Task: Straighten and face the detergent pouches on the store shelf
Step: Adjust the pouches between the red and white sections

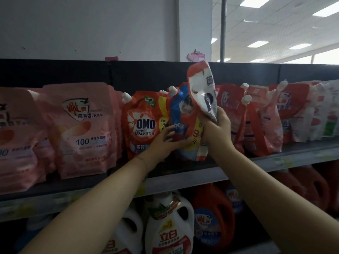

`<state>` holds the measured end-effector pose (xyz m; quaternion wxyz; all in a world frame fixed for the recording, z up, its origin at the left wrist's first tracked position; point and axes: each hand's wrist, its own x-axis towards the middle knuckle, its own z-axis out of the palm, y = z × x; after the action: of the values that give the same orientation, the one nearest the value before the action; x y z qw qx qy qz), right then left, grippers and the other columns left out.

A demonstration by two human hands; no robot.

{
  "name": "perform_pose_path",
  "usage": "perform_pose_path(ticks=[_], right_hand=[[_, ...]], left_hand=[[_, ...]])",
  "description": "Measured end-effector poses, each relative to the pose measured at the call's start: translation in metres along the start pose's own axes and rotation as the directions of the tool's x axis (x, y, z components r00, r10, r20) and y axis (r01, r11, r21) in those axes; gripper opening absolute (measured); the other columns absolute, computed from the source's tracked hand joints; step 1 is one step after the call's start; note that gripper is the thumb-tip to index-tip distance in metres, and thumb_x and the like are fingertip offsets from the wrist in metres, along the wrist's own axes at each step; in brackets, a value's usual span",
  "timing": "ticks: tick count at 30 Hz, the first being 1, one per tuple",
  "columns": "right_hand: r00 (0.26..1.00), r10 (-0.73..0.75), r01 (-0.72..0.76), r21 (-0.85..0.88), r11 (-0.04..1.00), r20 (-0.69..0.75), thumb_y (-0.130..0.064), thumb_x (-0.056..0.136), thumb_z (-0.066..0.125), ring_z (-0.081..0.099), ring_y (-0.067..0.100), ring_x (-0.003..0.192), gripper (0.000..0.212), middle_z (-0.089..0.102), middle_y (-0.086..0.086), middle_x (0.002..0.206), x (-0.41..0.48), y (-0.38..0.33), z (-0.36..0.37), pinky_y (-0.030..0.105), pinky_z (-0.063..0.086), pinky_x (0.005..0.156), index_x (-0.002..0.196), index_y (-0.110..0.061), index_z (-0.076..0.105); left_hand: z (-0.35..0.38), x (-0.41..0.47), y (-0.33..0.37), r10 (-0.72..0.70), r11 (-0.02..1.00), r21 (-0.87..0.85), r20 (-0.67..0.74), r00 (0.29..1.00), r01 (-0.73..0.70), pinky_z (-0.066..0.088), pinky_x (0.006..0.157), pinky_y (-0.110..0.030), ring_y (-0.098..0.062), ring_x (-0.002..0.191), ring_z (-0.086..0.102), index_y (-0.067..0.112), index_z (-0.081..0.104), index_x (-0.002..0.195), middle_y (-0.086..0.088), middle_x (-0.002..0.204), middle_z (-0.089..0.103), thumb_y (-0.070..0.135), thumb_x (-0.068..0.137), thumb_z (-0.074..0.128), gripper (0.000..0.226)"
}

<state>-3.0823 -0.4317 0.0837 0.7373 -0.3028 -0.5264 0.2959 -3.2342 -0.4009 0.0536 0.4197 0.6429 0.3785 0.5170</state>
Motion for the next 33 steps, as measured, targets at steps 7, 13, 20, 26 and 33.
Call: perform_pose_path(ticks=[7,13,20,26,33], right_hand=[[0.949,0.163,-0.202,0.122,0.972,0.270,-0.015,0.088,0.069,0.071,0.028,0.089,0.026,0.069,0.015,0.103,-0.009,0.013,0.017,0.043,0.059,0.076,0.111,-0.014,0.058],[0.819,0.300,-0.446,0.214,0.869,0.489,-0.031,0.079,0.075,0.065,0.038,0.103,0.058,0.066,0.020,0.117,-0.005,0.036,0.044,0.054,0.053,0.089,0.128,-0.008,0.054],[0.870,0.292,-0.269,-0.115,0.956,0.396,-0.054,0.073,0.075,0.066,0.021,0.102,0.062,0.065,0.004,0.116,0.005,0.048,0.079,0.044,0.053,0.093,0.119,-0.018,0.054],[0.858,0.305,-0.184,-0.307,0.934,0.414,-0.076,0.038,0.078,0.040,0.020,0.130,0.133,0.034,0.000,0.141,-0.006,0.067,0.095,0.045,0.043,0.105,0.144,-0.023,0.018],[0.876,0.193,-0.034,-0.344,0.938,0.442,-0.063,0.032,0.087,0.036,0.017,0.131,0.136,0.032,-0.008,0.137,-0.019,0.088,0.091,0.045,0.040,0.108,0.142,-0.037,0.011]], left_hand=[[-0.031,-0.026,0.008,-0.050,0.985,-0.169,-0.017,0.999,0.046,0.056,0.070,-0.029,-0.019,0.089,0.070,0.015,0.062,0.112,-0.005,0.102,0.073,0.023,0.066,0.074,0.048],[-0.052,-0.045,0.012,-0.088,0.987,-0.145,-0.184,0.979,0.062,0.053,0.090,-0.049,-0.033,0.095,0.069,0.007,0.068,0.107,-0.015,0.103,0.072,0.022,0.052,0.085,0.060],[-0.057,-0.046,-0.001,0.185,0.976,0.206,-0.608,0.772,-0.072,0.051,0.083,-0.030,-0.011,0.093,0.063,0.023,0.057,0.108,0.008,0.104,0.065,0.030,0.050,0.093,0.068],[-0.067,-0.039,-0.032,0.174,0.976,0.206,-0.580,0.796,-0.064,0.052,0.091,-0.036,-0.015,0.105,0.061,0.025,0.035,0.115,-0.001,0.117,0.058,0.053,0.035,0.092,0.102],[-0.097,-0.047,-0.034,0.013,0.900,0.430,-0.192,0.981,0.072,0.049,0.095,-0.027,-0.015,0.118,0.052,0.028,-0.009,0.140,-0.007,0.141,0.037,0.013,0.059,0.090,0.129]])
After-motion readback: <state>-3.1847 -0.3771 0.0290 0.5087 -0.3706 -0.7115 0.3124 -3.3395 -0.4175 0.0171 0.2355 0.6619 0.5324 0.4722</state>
